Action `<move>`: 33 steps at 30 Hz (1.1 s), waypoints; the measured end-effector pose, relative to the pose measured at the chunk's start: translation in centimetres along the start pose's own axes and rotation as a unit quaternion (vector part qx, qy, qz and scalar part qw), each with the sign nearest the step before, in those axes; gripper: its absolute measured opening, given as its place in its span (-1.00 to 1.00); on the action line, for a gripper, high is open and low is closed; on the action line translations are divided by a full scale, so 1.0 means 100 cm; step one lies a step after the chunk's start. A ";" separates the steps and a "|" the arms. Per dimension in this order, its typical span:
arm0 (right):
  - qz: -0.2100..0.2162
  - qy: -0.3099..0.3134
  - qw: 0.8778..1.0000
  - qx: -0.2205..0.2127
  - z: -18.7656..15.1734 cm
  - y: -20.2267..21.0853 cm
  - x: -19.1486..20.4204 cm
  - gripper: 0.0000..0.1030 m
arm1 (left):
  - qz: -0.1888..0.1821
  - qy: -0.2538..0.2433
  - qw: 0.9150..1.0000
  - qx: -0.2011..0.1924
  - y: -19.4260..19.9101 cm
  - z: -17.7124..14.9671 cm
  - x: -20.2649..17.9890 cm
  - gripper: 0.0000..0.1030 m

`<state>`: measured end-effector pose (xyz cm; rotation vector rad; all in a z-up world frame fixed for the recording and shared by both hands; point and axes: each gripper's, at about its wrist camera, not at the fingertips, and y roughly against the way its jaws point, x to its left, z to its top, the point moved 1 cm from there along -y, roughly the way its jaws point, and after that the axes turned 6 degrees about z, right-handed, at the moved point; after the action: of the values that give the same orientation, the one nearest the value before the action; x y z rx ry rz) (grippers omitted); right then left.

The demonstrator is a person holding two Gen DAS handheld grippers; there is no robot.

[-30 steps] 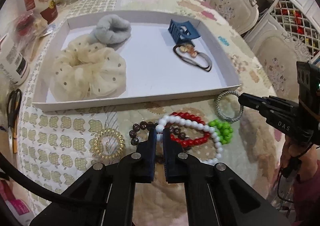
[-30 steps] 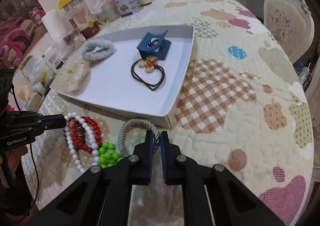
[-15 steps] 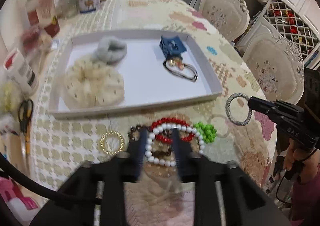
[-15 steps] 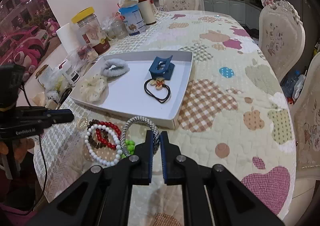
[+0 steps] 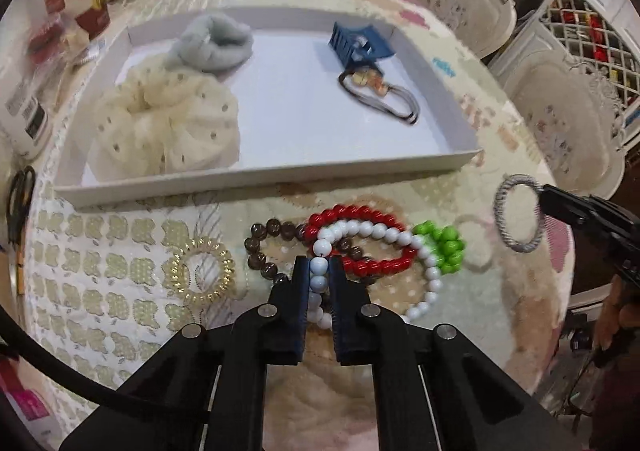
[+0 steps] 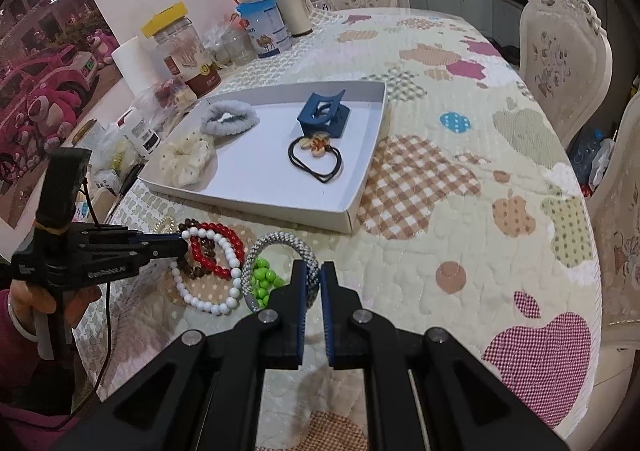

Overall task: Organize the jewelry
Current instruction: 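Lift white bead bracelet with left tool while right tool lifts grey bangle, then carry bead bracelet over tray with left tool while right tool carries bangle there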

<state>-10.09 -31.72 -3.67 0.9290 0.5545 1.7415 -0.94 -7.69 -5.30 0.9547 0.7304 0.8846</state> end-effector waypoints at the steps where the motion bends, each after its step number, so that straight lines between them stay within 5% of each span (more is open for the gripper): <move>1: 0.001 0.001 1.000 -0.004 0.002 0.003 0.001 -0.86 | -0.001 -0.004 1.000 -0.006 0.007 0.001 -0.002 -1.00; 10: 0.007 0.021 0.999 -0.029 0.022 0.019 0.017 -0.86 | -0.017 -0.023 0.997 -0.072 0.084 0.021 -0.017 -1.00; 17: 0.007 0.039 0.999 -0.036 0.036 0.022 0.032 -0.86 | 0.017 -0.020 0.994 -0.108 0.118 0.047 -0.015 -1.00; 33: 0.000 0.042 0.999 -0.034 0.069 0.008 0.029 -0.86 | 0.060 -0.009 0.991 -0.119 0.099 0.093 -0.016 -1.00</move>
<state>-5.53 -29.72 1.98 0.8105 0.5454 1.7959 3.14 -9.59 7.66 0.7986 0.5423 1.0417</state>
